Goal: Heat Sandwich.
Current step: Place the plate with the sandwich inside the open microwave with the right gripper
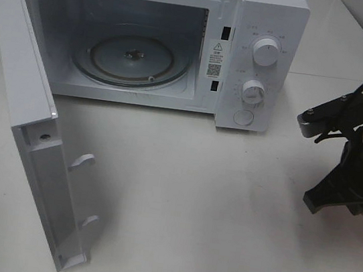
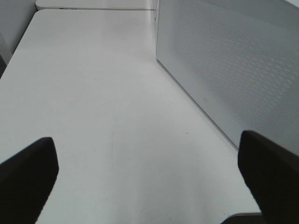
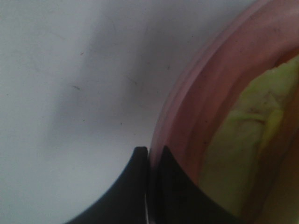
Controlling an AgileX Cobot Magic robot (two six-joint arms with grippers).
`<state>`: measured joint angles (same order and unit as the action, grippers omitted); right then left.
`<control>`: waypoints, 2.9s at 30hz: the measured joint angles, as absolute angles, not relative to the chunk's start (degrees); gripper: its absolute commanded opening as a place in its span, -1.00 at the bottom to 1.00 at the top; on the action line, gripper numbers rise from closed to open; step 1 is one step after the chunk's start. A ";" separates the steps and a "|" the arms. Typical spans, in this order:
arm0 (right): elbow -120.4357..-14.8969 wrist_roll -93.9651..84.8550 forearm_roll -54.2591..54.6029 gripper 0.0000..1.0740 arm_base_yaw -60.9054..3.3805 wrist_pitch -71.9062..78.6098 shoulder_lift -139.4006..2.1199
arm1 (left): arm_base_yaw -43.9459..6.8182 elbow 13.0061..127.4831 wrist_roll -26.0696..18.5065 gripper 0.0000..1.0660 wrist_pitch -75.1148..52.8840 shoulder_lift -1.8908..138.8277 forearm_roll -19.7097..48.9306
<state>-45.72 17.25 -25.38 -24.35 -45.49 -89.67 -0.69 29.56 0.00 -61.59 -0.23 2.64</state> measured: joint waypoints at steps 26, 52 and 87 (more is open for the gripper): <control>-45.72 17.25 -23.72 -1.00 -44.75 -59.53 -75.80 | -0.69 29.56 0.00 0.88 -61.59 -0.23 2.64; -45.72 12.61 -23.20 -0.99 -65.66 -63.43 -71.91 | -0.69 29.56 0.00 0.88 -61.59 -0.23 2.64; -45.72 -13.35 -20.34 -0.96 -66.75 -54.37 -71.91 | -0.69 29.56 0.00 0.88 -61.59 -0.23 2.64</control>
<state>-45.72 -13.35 -20.34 -66.75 -54.37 -71.91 -0.69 29.56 0.00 -61.59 -0.23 2.64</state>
